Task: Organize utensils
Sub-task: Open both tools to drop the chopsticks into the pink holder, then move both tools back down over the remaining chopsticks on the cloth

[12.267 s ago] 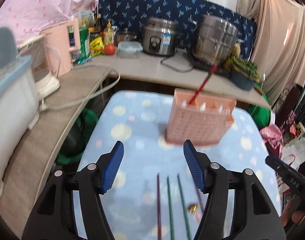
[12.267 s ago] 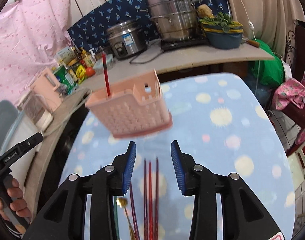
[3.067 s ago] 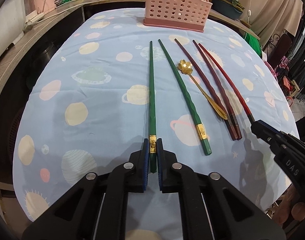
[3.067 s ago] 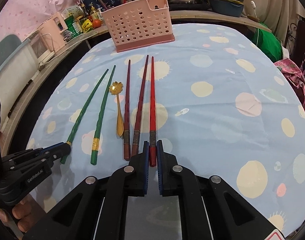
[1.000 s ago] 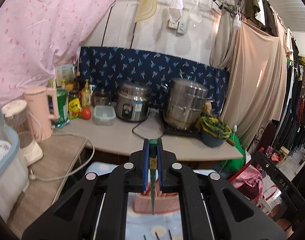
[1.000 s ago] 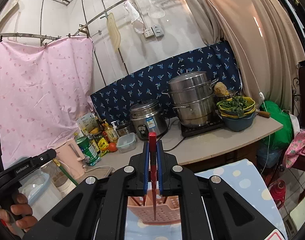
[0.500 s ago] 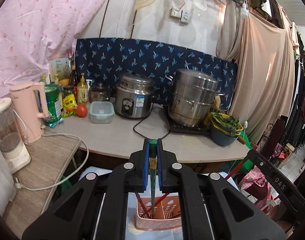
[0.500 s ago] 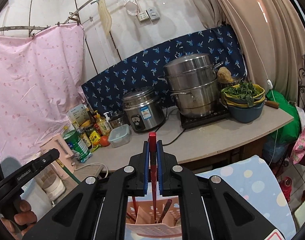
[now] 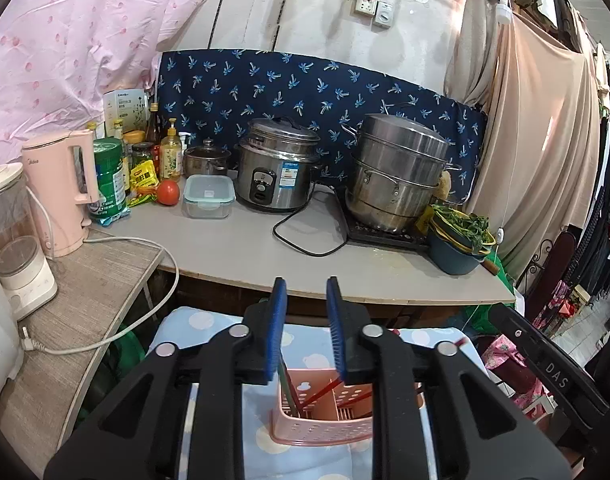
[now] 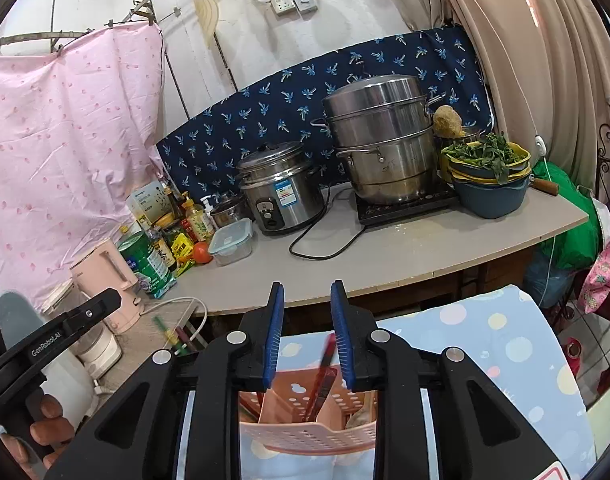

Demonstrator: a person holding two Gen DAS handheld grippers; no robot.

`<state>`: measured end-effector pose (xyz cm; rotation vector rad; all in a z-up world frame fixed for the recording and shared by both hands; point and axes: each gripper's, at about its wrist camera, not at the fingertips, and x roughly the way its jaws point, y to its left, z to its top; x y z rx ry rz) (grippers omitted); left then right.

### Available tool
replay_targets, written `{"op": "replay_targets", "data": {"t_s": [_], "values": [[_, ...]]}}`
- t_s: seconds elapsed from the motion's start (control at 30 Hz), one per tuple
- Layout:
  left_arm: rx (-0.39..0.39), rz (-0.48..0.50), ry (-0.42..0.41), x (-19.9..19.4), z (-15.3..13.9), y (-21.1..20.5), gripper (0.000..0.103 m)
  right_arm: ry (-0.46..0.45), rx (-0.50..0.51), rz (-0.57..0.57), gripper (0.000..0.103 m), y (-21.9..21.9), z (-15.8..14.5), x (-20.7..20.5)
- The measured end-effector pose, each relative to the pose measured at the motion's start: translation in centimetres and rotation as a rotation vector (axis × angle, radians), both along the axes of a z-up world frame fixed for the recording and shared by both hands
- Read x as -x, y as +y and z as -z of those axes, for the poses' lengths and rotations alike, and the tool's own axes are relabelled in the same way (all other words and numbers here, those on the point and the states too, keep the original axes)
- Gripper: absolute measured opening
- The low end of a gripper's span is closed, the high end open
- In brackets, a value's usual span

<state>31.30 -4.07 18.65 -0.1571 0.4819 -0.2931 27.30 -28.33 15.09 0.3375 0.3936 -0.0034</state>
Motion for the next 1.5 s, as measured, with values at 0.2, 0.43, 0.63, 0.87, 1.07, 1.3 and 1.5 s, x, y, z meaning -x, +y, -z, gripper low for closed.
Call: {"op": "replay_targets", "data": {"t_s": [0.2,0.43,0.63,0.87,1.07,1.3,1.5], "values": [[-0.009,0.000,0.011,2.0,-0.1,0.4,0.035,-0.006,0.022,-0.018,0.027,1.1,-0.4,2.2],[-0.040,0.005,0.031,5.6,0.4,0.8,0.042,0.020,0.003,-0.048,0.033,2.1,0.5,6.2],[-0.061,0.015,0.089,9.1,2.5,1.3,0.042,0.074,0.025,-0.063,0.033,3.4,3.1,11.2],[-0.077,0.025,0.160,13.8,6.6,2.0,0.042,0.151,0.007,-0.086,0.033,4.2,6.9,16.5],[-0.108,0.042,0.200,17.9,9.7,2.5,0.042,0.237,0.042,-0.088,0.033,5.0,10.8,20.5],[-0.147,0.067,0.242,21.9,13.1,2.7,0.042,0.338,0.081,-0.090,0.033,6.1,15.4,24.0],[-0.161,0.071,0.305,24.1,16.6,3.0,0.042,0.411,0.081,-0.109,0.033,6.9,19.1,25.5]]}}
